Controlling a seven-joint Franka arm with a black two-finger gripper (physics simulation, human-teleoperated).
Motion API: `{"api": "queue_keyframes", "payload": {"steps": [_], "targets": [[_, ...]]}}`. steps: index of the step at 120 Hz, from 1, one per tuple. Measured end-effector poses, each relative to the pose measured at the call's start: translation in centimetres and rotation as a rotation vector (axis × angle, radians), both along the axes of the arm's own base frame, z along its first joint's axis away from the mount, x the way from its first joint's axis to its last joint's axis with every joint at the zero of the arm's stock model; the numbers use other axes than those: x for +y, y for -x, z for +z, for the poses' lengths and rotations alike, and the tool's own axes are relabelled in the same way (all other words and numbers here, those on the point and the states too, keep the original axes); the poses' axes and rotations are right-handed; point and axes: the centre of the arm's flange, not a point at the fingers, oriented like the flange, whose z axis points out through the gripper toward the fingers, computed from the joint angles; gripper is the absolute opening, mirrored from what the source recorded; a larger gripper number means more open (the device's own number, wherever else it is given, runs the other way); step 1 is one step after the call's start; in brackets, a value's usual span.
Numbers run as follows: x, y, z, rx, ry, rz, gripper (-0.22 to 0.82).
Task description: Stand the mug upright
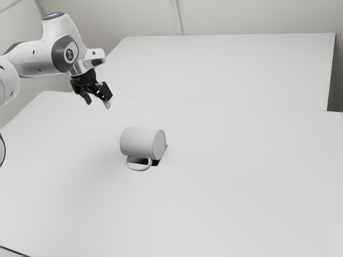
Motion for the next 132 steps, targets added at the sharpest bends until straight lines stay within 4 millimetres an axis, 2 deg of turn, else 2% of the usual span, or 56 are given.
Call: {"api": "queue_keyframes", "payload": {"steps": [8, 16, 26, 37, 45, 56, 71, 96, 132], "targets": [[-0.1, 0.0, -0.6, 0.009, 0.016, -0.003, 0.60], [0.2, -0.2, -2.3, 0.027, 0.068, 0.014, 0.60], [0.3, -0.4, -4.7, 0.045, 0.195, 0.047, 0.60], [1.4, 0.0, -6.2, 0.061, 0.340, 0.084, 0.60], [3.1, 0.5, -8.6, 0.092, 0.448, 0.125, 0.60], [4.3, 0.6, -12.5, 0.133, 0.584, 0.157, 0.60], [5.2, 0.2, -15.8, 0.146, 0.732, 0.162, 0.60], [4.9, -1.5, -18.2, 0.126, 0.912, 0.093, 0.60], [4.1, -0.3, -20.1, 0.086, 1.072, 0.052, 0.60]]}}
